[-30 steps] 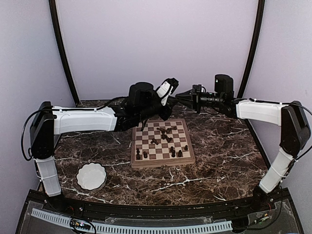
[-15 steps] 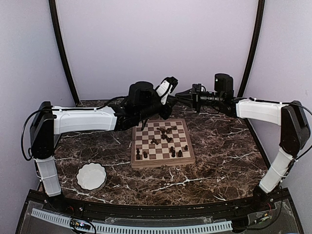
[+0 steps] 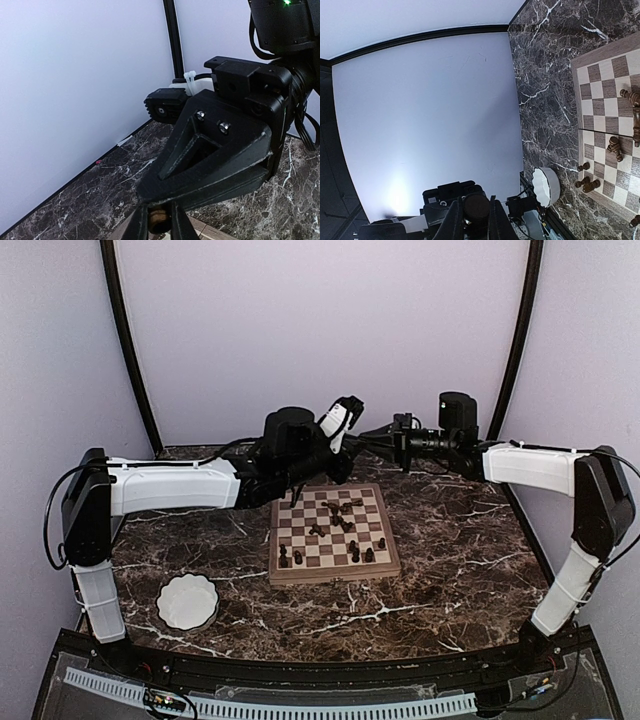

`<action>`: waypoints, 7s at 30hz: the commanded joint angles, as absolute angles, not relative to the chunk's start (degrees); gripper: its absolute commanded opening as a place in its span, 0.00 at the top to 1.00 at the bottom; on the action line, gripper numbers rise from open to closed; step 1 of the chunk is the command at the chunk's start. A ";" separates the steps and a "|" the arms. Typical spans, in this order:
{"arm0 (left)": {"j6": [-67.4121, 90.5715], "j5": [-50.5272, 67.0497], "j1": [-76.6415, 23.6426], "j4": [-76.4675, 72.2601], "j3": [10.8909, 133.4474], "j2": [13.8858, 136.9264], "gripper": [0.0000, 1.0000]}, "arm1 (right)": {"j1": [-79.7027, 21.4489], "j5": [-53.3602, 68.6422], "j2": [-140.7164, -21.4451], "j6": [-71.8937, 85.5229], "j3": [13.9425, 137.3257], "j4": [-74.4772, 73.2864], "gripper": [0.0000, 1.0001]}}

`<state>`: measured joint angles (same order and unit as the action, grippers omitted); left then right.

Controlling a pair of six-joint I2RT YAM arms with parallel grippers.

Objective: Set up the chess pieces on the board
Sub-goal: Pass from the right arm to the left, then place the rook at a8, then adjust the rook at a8.

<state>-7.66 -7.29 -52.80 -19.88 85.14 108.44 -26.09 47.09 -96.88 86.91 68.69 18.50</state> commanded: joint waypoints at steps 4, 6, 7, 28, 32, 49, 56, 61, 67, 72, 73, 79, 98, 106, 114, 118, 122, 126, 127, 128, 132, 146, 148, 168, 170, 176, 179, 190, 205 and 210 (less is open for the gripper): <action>-6.91 -7.03 -52.97 -21.56 86.61 108.48 0.95 | -25.81 48.77 -97.46 86.50 69.93 20.89 0.90; -6.75 -6.04 -52.98 -20.76 86.76 108.47 0.97 | -24.03 48.61 -96.17 84.98 69.39 19.63 0.80; -6.76 -4.85 -52.99 -20.31 86.93 108.46 0.98 | -22.68 48.12 -95.04 82.58 69.40 16.57 0.74; -0.74 16.27 -58.50 26.82 114.22 122.05 1.00 | -12.79 20.15 -74.72 36.99 64.47 -33.37 0.52; 1.22 15.78 -59.61 34.24 119.43 125.60 1.00 | -12.88 20.03 -73.32 35.95 62.97 -33.24 0.52; 9.24 13.66 -60.26 45.83 131.02 136.20 1.00 | -12.86 21.94 -69.36 35.33 57.81 -31.13 0.52; 10.14 12.09 -60.25 47.19 132.28 137.58 1.00 | -12.83 22.78 -69.43 35.46 57.62 -30.32 0.52; 10.39 11.47 -60.21 47.53 132.42 138.60 1.00 | -12.83 23.04 -69.26 35.46 57.42 -30.23 0.52; 10.67 11.29 -60.21 47.42 132.71 139.60 1.00 | -12.84 22.96 -68.86 35.30 57.10 -30.49 0.52; 11.00 8.90 -60.09 47.95 133.26 140.19 1.00 | -12.88 23.09 -68.47 35.26 56.58 -30.32 0.52; 11.21 8.16 -60.00 48.06 133.55 140.41 1.00 | -12.84 23.04 -68.47 35.20 56.58 -30.32 0.52; 12.10 6.98 -59.60 48.52 134.63 141.30 1.00 | -12.83 23.27 -68.42 35.22 56.26 -30.19 0.52; 12.55 9.04 -59.14 49.50 133.66 141.61 1.00 | -12.88 24.56 -69.69 35.68 55.80 -28.53 0.52; 12.52 10.03 -59.06 49.05 133.10 141.69 0.99 | -12.83 24.69 -69.74 35.82 55.69 -28.24 0.52; 12.69 9.49 -59.09 49.65 133.07 142.03 0.99 | -12.83 25.05 -69.69 35.96 55.21 -27.88 0.52; 12.74 8.78 -59.15 49.97 132.98 142.11 0.98 | -12.85 25.05 -69.69 35.95 55.11 -27.80 0.52; 12.89 8.86 -59.07 50.05 132.89 142.27 0.98 | -12.83 25.16 -69.59 36.11 55.03 -27.70 0.52; 12.92 9.01 -59.08 49.93 132.85 142.38 0.97 | -12.83 25.20 -69.61 36.09 54.94 -27.69 0.52; 12.92 8.99 -59.07 49.92 132.82 142.43 0.97 | -12.83 25.22 -69.61 36.04 54.86 -27.69 0.52; 12.99 9.12 -59.06 49.88 132.81 142.40 0.96 | -12.83 25.22 -69.48 36.06 54.86 -27.69 0.52; 13.09 8.82 -59.09 49.88 132.88 142.47 0.89 | -12.83 25.27 -69.43 36.10 54.77 -27.55 0.52; 12.98 10.09 -59.13 48.95 133.37 142.30 0.81 | -12.83 25.67 -70.11 36.17 55.19 -27.23 0.52; 12.93 10.19 -59.11 48.95 133.29 142.30 0.79 | -12.83 25.75 -70.21 36.13 55.34 -27.20 0.52; 10.94 11.54 -59.06 46.70 135.26 135.66 0.68 | -12.86 23.65 -68.73 32.70 56.07 -30.81 0.52; 10.23 10.91 -58.95 46.26 135.41 133.16 0.67 | -12.93 22.93 -67.55 30.93 54.74 -31.24 0.52; 9.10 5.85 -58.29 45.65 133.96 125.43 0.64 | -14.91 22.25 -64.95 26.66 49.47 -29.84 0.58; 9.07 2.98 -57.73 43.26 128.81 121.94 0.63 | -16.59 22.62 -65.36 24.58 47.75 -28.14 0.63; 22.01 2.93 -47.09 25.42 97.26 103.44 0.64 | -29.02 26.71 -81.58 16.95 49.42 -24.51 0.93; 19.62 0.77 -44.49 24.12 91.76 99.25 0.64 | -34.76 28.37 -95.33 15.22 57.32 -24.57 0.96; 19.79 0.68 -44.49 24.21 91.68 99.26 0.64 | -34.80 27.05 -96.64 14.15 58.74 -25.58 0.96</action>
<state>20.16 0.97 -44.62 24.80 91.42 101.60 -34.41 27.97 -95.53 15.73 56.71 -25.30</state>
